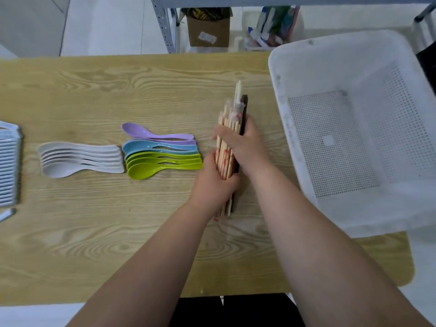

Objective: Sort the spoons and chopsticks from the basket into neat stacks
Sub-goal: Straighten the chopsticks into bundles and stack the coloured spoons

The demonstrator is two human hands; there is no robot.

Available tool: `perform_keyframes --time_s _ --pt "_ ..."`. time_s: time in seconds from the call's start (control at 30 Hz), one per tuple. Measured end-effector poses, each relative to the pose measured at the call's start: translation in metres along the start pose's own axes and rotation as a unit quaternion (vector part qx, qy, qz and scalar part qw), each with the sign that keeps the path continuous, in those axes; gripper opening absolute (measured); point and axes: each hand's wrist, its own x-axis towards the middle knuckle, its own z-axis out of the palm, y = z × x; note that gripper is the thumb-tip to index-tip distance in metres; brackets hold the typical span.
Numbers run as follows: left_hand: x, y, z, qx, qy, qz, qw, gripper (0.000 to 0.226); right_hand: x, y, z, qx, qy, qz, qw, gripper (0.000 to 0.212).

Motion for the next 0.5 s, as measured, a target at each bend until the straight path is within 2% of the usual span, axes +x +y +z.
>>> perform_keyframes --time_s 0.1,0.2,0.3,0.37,0.5 --pt "0.011 0.005 0.01 -0.01 0.025 0.003 1.0 0.069 -0.008 0.013 -0.002 -0.072 0.037 -0.045 0.996 0.055" --pt "0.018 0.005 0.018 0.001 0.037 0.026 0.999 0.067 -0.023 0.031 -0.01 -0.086 0.075 -0.092 0.989 0.045" --pt "0.017 0.005 0.02 -0.021 0.022 0.037 0.999 0.066 -0.028 0.047 -0.019 -0.062 0.102 -0.082 0.989 0.038" --pt "0.016 0.005 0.02 -0.039 0.013 0.039 0.998 0.065 -0.029 0.05 -0.024 -0.056 0.097 -0.078 0.991 0.038" --pt "0.017 0.001 0.02 -0.003 0.043 0.069 0.997 0.065 -0.034 0.047 -0.024 -0.099 0.072 -0.106 0.987 0.036"
